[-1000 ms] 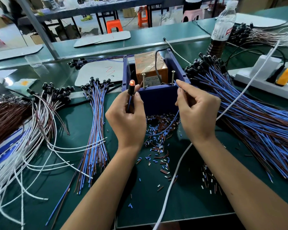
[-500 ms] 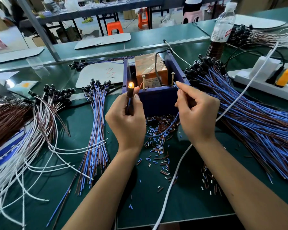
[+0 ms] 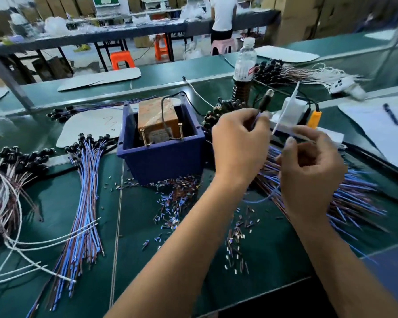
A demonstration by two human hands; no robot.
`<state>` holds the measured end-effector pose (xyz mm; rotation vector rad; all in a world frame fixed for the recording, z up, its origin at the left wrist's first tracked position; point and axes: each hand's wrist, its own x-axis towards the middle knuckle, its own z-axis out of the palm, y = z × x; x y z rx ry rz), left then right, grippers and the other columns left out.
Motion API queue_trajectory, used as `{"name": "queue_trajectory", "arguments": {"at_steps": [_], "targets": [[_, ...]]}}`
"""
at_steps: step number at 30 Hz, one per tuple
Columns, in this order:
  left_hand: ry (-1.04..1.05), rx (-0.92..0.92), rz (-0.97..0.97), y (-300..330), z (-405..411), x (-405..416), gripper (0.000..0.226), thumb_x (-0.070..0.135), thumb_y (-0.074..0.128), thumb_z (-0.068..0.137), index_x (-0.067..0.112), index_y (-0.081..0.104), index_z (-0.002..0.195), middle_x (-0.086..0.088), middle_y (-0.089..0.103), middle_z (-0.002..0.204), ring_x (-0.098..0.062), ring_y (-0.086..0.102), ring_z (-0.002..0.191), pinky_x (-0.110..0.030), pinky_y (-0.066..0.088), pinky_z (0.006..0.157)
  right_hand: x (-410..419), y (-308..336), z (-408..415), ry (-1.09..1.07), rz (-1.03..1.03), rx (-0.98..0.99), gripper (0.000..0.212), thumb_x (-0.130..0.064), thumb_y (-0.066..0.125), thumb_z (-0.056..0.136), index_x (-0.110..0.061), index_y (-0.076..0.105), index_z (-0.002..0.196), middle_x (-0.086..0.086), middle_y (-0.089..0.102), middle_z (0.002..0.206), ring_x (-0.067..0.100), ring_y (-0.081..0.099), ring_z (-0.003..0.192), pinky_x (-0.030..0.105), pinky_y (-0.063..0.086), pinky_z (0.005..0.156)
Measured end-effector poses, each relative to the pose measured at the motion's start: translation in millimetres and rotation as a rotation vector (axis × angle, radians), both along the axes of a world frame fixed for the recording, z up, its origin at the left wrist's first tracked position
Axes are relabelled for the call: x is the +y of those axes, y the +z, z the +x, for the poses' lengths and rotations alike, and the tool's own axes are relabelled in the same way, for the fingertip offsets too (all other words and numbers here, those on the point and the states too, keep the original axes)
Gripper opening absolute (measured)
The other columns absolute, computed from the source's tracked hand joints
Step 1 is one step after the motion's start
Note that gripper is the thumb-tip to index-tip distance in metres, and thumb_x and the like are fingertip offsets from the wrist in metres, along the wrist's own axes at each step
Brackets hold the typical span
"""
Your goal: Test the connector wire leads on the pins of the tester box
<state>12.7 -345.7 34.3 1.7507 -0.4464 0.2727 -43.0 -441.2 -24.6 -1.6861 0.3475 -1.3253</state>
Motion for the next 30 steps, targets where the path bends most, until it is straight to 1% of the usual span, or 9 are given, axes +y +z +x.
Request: {"name": "queue_trajectory", "arguments": {"at_steps": [2, 4, 7, 10, 13, 16, 21, 24, 30], "targets": [[-0.205, 0.325, 0.093, 3.2, -1.0, -38.6, 0.026, 0.022, 0.067, 0.093, 0.008, 0.073, 0.072, -0.008, 0.066, 0.062, -0.015, 0.046, 0.047, -0.028, 0.039, 0.052, -35.7, 10.5, -15.8, -0.082, -0.027, 0.064, 0.013, -0.023, 0.064, 0.095, -0.02, 0.074, 0.102, -0.001, 0.07, 0.069, 0.01, 0.068, 0.06, 0.025, 0.052, 0.059], [-0.403, 0.715, -0.006, 1.1, -2.3, -76.0, 0.017, 0.015, 0.06, 0.097, 0.004, 0.068, 0.087, -0.013, 0.064, 0.066, -0.011, 0.037, 0.034, -0.017, 0.03, 0.04, -74.1, 20.4, -28.8, -0.183, -0.096, 0.213, 0.016, -0.026, 0.065, 0.092, -0.019, 0.077, 0.097, -0.003, 0.071, 0.072, 0.003, 0.067, 0.064, 0.02, 0.054, 0.068], [-0.581, 1.121, -0.227, -12.1, -0.1, -114.0, 0.032, 0.007, 0.036, 0.109, 0.008, 0.048, 0.079, 0.0, 0.051, 0.051, -0.002, 0.026, 0.025, -0.014, 0.018, 0.027, -115.5, 28.2, -44.3, -0.319, -0.173, 0.431, 0.023, -0.024, 0.063, 0.091, -0.011, 0.08, 0.1, 0.016, 0.075, 0.093, 0.032, 0.071, 0.087, 0.042, 0.057, 0.088], [-0.572, 1.255, -0.436, -19.2, 6.9, -128.4, 0.039, 0.004, 0.028, 0.11, 0.01, 0.04, 0.074, 0.002, 0.041, 0.06, -0.001, 0.028, 0.024, -0.013, 0.019, 0.029, -126.7, 32.5, -53.3, -0.462, -0.32, 0.453, 0.027, -0.017, 0.056, 0.096, -0.008, 0.076, 0.111, 0.023, 0.063, 0.119, 0.042, 0.057, 0.114, 0.038, 0.041, 0.101], [-0.47, 1.228, -0.696, -13.8, 16.6, -126.6, 0.038, -0.001, 0.027, 0.106, 0.007, 0.042, 0.072, -0.001, 0.038, 0.06, -0.001, 0.032, 0.027, -0.013, 0.026, 0.031, -115.5, 34.9, -48.2, -0.224, -0.468, 0.391, 0.029, -0.017, 0.05, 0.101, -0.007, 0.072, 0.116, 0.018, 0.069, 0.111, 0.037, 0.062, 0.103, 0.04, 0.046, 0.092], [-0.384, 1.156, -0.886, -1.8, 25.8, -118.7, 0.036, -0.003, 0.027, 0.106, 0.008, 0.042, 0.074, -0.003, 0.038, 0.067, -0.004, 0.035, 0.04, -0.014, 0.033, 0.036, -96.1, 29.3, -34.9, 0.117, -0.547, 0.537, 0.029, -0.022, 0.055, 0.105, -0.013, 0.066, 0.13, 0.01, 0.074, 0.1, 0.023, 0.062, 0.082, 0.032, 0.042, 0.072], [-0.317, 1.062, -1.093, 17.4, 50.4, -91.0, 0.027, 0.004, 0.041, 0.109, 0.004, 0.057, 0.087, -0.009, 0.053, 0.077, -0.009, 0.047, 0.061, -0.016, 0.045, 0.052, -90.6, 21.7, -24.0, 0.195, -0.576, 0.52, 0.03, -0.02, 0.069, 0.099, -0.015, 0.066, 0.129, -0.009, 0.069, 0.084, 0.011, 0.062, 0.073, 0.03, 0.047, 0.071], [-0.175, 0.926, -0.904, 21.4, 65.1, -72.7, 0.028, 0.015, 0.049, 0.108, 0.013, 0.068, 0.089, -0.003, 0.064, 0.081, -0.009, 0.054, 0.064, -0.019, 0.046, 0.058, -94.6, 25.7, -20.6, 0.147, -0.57, 0.476, 0.011, -0.02, 0.07, 0.099, -0.016, 0.069, 0.109, -0.01, 0.065, 0.074, 0.005, 0.061, 0.066, 0.029, 0.046, 0.064], [0.293, 0.41, 0.044, 1.9, 88.2, -43.5, 0.023, 0.03, 0.073, 0.096, 0.009, 0.075, 0.088, -0.005, 0.073, 0.081, -0.021, 0.067, 0.074, -0.035, 0.06, 0.078, -89.1, 26.7, -12.7, -0.002, -0.645, 0.607, 0.014, -0.028, 0.076, 0.093, -0.016, 0.078, 0.087, 0.001, 0.072, 0.078, 0.023, 0.066, 0.074, 0.035, 0.055, 0.07]]}}
